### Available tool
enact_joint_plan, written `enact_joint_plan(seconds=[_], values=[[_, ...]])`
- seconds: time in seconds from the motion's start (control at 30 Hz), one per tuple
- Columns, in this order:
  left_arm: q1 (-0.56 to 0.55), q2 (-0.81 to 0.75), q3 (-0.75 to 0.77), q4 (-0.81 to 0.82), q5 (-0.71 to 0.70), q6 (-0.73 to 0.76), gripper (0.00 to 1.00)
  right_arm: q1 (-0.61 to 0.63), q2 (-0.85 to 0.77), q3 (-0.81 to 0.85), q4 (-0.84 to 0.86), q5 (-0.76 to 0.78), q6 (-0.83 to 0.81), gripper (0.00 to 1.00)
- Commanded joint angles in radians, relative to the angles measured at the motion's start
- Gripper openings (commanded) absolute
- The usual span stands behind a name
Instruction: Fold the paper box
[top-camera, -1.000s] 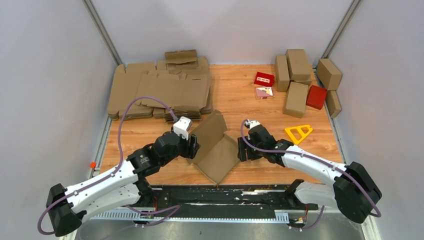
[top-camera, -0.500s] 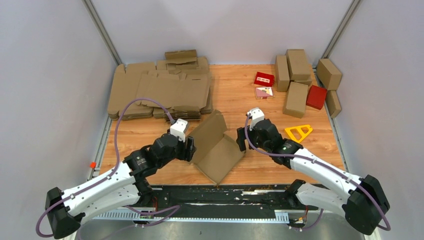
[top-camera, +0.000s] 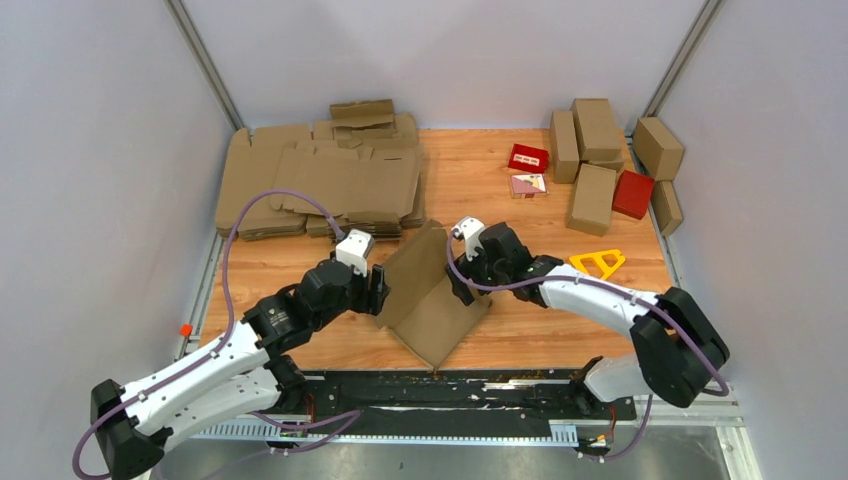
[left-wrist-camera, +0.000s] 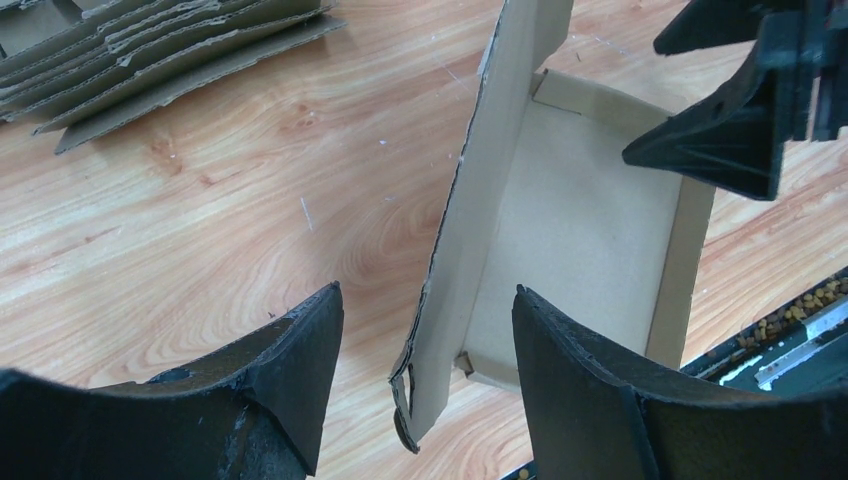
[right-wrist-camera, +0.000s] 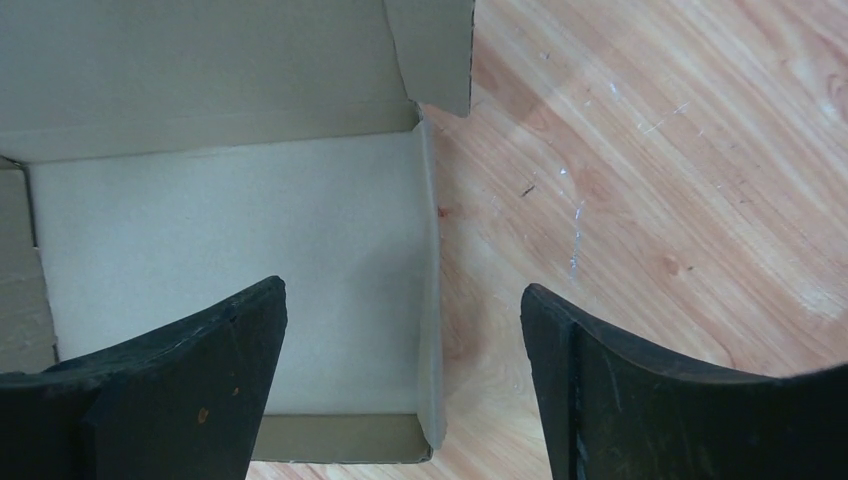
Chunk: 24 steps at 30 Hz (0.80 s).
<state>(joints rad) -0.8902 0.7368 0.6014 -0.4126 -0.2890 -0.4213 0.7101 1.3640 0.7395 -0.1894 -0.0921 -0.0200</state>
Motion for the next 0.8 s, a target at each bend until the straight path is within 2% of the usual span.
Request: enact_joint_plan(seconds=[0.0, 0.2, 0.43, 0.53, 0.63, 0.77], values=[[0.01, -0.001, 0.015, 0.043, 0.028, 0.007, 0.71, -0.001, 0.036, 0.029, 0.031, -0.004, -0.057, 0.85], [0.015, 0.006, 0.03, 0.036, 0.04, 0.025, 0.7, -0.001, 0.094, 0.039, 0.053, 0.002, -0.085, 0.78], [0.017, 0.0, 0.026, 0.03, 0.035, 0.026, 0.7, 0.017, 0.16, 0.056, 0.098, 0.066, -0.094, 0.62], [0.016, -0.005, 0.021, 0.033, 0.03, 0.024, 0.7, 0.03, 0.183, 0.06, 0.108, 0.156, -0.107, 0.53], [0.017, -0.007, 0.016, 0.038, 0.028, 0.024, 0.69, 0.037, 0.191, 0.055, 0.126, 0.184, -0.114, 0.42], [0.017, -0.008, 0.02, 0.035, 0.021, 0.024, 0.69, 0.062, 0.191, 0.053, 0.111, 0.255, -0.125, 0.24]])
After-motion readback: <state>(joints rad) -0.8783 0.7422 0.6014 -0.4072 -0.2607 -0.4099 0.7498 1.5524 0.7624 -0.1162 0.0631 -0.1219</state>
